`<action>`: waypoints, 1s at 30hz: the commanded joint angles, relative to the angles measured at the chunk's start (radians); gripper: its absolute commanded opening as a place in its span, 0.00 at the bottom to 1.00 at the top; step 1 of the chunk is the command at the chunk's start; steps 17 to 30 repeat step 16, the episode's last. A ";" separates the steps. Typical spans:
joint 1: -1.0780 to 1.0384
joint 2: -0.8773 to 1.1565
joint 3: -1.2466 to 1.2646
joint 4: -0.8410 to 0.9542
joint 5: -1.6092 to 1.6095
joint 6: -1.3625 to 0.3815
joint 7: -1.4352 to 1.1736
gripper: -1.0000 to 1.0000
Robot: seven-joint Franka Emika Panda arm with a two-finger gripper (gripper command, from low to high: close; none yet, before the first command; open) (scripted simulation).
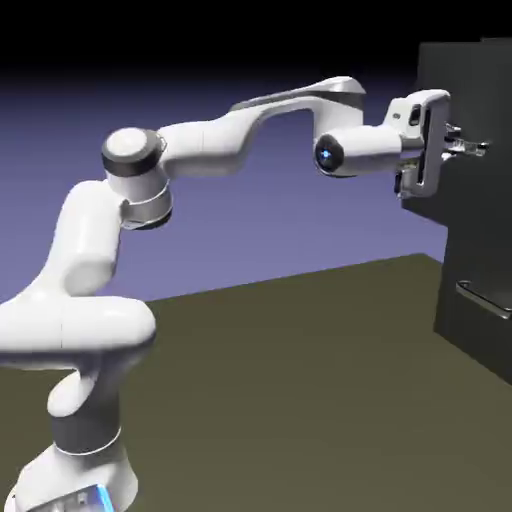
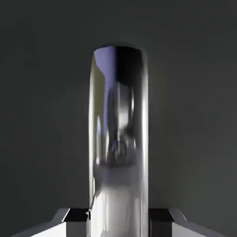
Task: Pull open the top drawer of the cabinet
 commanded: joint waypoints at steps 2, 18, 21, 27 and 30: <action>0.068 -0.004 -0.041 -0.072 0.004 -0.014 -0.020 0.00; 0.404 0.111 -0.283 -0.452 -0.044 -0.113 0.021 1.00; 0.404 0.111 -0.283 -0.452 -0.044 -0.113 0.021 1.00; 0.404 0.111 -0.283 -0.452 -0.044 -0.113 0.021 1.00; 0.404 0.111 -0.283 -0.452 -0.044 -0.113 0.021 1.00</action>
